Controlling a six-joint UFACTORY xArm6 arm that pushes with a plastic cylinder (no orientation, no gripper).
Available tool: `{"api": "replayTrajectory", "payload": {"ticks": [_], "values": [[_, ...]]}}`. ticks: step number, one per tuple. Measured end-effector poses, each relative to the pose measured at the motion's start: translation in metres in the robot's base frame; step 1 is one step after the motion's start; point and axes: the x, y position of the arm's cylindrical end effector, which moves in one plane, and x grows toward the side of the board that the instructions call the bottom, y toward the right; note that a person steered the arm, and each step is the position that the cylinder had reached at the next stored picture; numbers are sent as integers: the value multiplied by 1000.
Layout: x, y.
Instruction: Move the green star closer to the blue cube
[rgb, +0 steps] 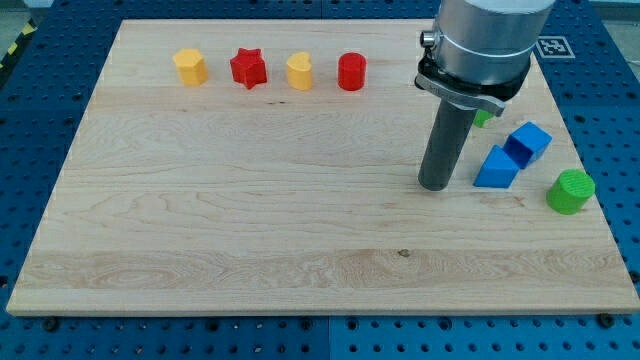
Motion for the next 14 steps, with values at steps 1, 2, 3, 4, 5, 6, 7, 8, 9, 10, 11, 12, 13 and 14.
{"api": "replayTrajectory", "payload": {"ticks": [1, 2, 3, 4, 5, 6, 7, 8, 9, 10, 11, 12, 13, 14], "values": [[0, 17], [0, 57], [1, 80], [-1, 66], [-25, 5], [-64, -8], [-82, -8], [-120, -12], [-137, 0], [-137, 25], [-137, 45], [-135, 45], [-121, 45], [-109, 57]]}}
